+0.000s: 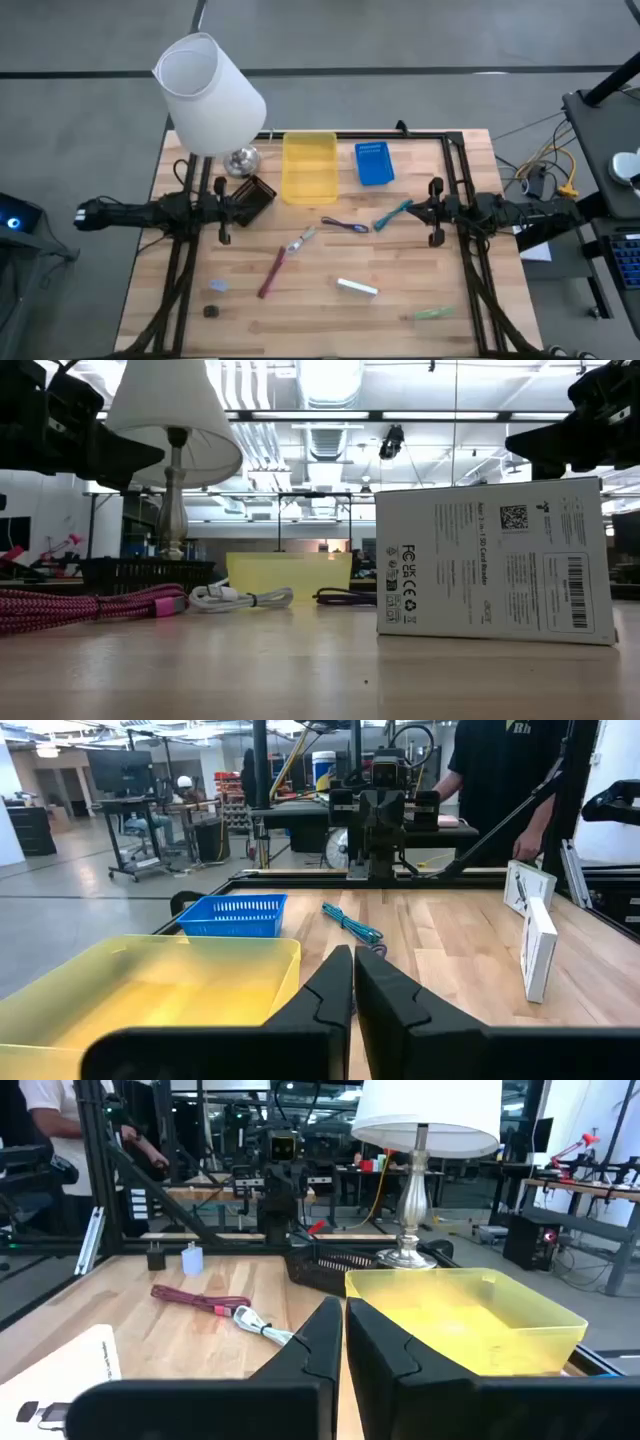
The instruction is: Pick and place items into bin
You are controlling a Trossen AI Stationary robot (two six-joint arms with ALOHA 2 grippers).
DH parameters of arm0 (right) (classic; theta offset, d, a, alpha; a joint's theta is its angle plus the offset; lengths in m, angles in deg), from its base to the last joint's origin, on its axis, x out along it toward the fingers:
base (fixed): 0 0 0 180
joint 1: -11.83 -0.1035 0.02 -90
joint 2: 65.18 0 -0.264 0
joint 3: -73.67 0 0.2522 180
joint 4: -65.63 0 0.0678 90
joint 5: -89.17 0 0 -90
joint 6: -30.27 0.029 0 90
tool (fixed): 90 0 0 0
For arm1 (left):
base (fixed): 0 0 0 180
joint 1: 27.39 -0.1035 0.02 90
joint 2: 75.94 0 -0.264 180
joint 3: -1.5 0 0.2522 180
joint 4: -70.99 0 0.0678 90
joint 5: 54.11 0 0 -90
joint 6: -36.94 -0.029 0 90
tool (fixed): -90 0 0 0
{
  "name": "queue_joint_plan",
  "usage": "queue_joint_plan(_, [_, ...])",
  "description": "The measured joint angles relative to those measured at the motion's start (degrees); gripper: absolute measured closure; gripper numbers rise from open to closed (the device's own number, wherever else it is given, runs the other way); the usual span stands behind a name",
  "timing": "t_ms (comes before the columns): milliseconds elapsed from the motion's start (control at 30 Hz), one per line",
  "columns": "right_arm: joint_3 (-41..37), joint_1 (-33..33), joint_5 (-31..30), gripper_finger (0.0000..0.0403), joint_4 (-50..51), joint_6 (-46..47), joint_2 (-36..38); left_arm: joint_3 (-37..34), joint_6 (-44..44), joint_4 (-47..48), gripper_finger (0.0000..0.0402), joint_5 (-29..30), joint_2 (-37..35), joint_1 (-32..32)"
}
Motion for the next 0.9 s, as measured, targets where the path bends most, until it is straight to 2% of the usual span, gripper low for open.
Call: queue_joint_plan(900, [0.0,0.0,0.0,0.0394,0.0,0.1,0.0,0.0,0.0,0.0,0.0402,0.0,0.0,0.0])
